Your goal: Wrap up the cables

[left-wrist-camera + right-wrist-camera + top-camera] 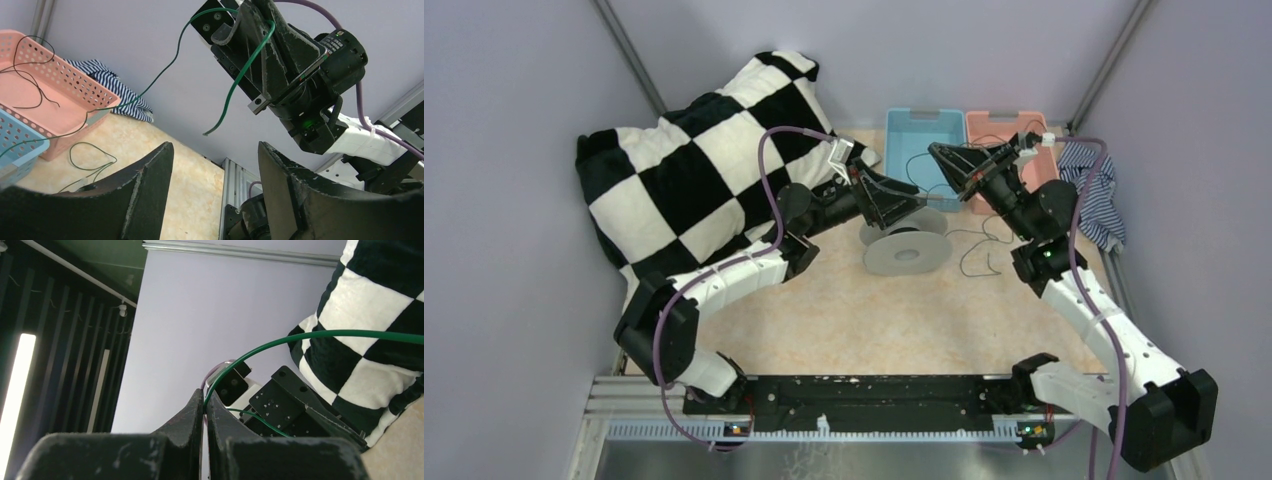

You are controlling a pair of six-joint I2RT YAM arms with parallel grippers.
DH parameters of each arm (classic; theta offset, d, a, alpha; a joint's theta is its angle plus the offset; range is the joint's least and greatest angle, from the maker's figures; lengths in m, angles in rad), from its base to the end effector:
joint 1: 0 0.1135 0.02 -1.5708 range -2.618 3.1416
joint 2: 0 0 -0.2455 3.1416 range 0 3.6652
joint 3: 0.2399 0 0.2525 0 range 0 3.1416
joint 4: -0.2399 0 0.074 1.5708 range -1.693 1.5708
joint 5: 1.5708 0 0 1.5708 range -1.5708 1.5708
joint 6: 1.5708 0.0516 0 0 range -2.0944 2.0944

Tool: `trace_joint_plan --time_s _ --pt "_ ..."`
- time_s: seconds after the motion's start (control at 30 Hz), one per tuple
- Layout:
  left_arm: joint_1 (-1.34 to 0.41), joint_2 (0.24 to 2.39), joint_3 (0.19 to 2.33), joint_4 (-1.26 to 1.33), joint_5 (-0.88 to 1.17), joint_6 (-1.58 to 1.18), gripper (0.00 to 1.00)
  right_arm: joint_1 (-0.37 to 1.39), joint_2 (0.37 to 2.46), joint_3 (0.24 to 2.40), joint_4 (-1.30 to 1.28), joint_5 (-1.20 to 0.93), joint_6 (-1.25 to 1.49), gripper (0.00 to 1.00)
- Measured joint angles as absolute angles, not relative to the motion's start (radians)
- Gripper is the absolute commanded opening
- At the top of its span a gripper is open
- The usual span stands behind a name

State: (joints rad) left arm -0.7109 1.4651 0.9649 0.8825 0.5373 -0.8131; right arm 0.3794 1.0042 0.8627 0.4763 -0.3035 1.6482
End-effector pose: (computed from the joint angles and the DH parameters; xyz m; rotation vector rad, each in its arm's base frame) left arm 0.2464 -0.2470 0.3368 0.4696 1.3454 -1.6111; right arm 0.2320 0.1091 0.3859 0.6218 1.3830 1.8900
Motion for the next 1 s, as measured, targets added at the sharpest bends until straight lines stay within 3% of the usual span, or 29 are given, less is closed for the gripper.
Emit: trace_joint_plan --time_s 0.33,0.5,0.67,1.0 --pt "-0.711 1.482 0.965 0.925 0.519 -0.848 0.47 0.387 1.034 0.862 0.464 -0.317 1.705 0.00" --pt "-0.711 1.482 0.965 0.927 0.512 -0.859 0.31 0.387 1.045 0.845 0.468 -0.322 1.731 0.00" --pt "-0.711 1.482 0.966 0.925 0.512 -0.852 0.42 0.387 1.054 0.821 0.479 -0.323 1.755 0.00" --pt "-0.711 1.482 0.966 0.912 0.511 -0.835 0.40 0.390 1.054 0.810 0.498 -0.316 1.777 0.00"
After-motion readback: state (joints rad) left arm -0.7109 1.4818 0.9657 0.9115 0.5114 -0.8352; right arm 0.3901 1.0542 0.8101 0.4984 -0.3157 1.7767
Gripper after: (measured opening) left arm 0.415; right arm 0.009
